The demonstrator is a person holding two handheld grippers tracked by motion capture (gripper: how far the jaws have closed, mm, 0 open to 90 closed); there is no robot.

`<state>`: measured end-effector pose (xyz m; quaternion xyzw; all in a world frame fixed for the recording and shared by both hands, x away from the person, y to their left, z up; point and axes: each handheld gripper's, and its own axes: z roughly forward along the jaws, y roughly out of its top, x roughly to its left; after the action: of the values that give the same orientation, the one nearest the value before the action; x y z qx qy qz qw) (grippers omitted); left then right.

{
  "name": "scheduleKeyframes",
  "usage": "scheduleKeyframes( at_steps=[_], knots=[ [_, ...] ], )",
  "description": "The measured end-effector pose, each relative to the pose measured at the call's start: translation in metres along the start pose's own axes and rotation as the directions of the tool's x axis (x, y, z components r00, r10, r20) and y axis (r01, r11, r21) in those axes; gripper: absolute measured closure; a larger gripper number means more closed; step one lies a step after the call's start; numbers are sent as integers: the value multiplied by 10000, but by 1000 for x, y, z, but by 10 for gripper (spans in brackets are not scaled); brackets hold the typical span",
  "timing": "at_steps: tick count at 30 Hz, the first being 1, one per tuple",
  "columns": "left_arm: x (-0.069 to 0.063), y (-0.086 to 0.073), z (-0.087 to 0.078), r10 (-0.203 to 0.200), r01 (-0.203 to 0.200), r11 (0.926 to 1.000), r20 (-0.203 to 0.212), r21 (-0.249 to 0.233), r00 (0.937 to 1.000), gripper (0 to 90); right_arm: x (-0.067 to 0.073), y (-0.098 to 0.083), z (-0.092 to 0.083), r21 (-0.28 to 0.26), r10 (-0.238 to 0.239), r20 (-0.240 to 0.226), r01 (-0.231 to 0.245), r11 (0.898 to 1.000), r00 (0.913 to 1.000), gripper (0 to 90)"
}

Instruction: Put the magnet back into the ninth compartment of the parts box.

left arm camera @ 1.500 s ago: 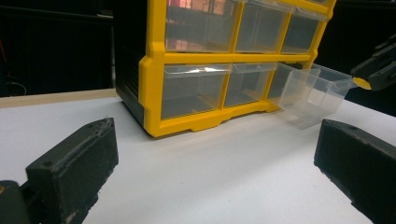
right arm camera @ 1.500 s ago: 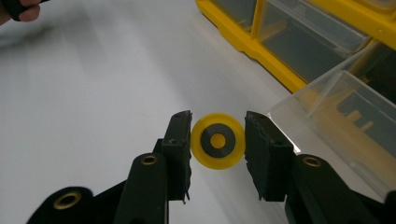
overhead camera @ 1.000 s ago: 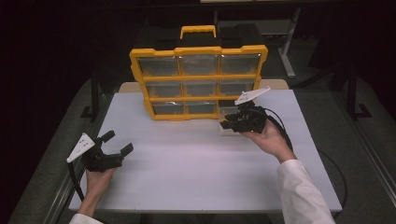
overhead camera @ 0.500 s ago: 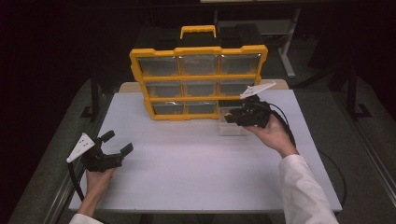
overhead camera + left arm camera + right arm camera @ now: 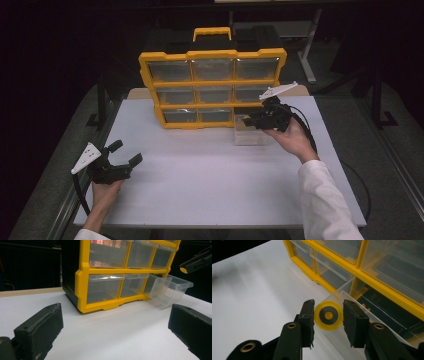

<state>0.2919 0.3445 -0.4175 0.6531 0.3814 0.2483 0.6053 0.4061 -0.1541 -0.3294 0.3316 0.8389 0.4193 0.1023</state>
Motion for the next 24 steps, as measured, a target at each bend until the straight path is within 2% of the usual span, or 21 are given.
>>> scheduleKeyframes(
  at_steps=[11,18,20,24],
  knots=[
    [1,0,0,-16,16,10000,-12,-3,10000,0,-12,-3,5,129,409,258,-412,9991,9988,608],
    [1,0,-1,-7,7,10000,-25,-6,10000,0,-13,-4,9,417,432,424,-449,9981,9982,607],
    [1,0,-1,-15,15,10000,-30,-19,10000,0,-13,-4,10,329,476,510,-493,9982,9976,502],
    [1,0,-1,-25,25,10000,-28,-40,10000,0,-10,-4,11,314,368,535,-386,9988,9979,402]
  ],
)
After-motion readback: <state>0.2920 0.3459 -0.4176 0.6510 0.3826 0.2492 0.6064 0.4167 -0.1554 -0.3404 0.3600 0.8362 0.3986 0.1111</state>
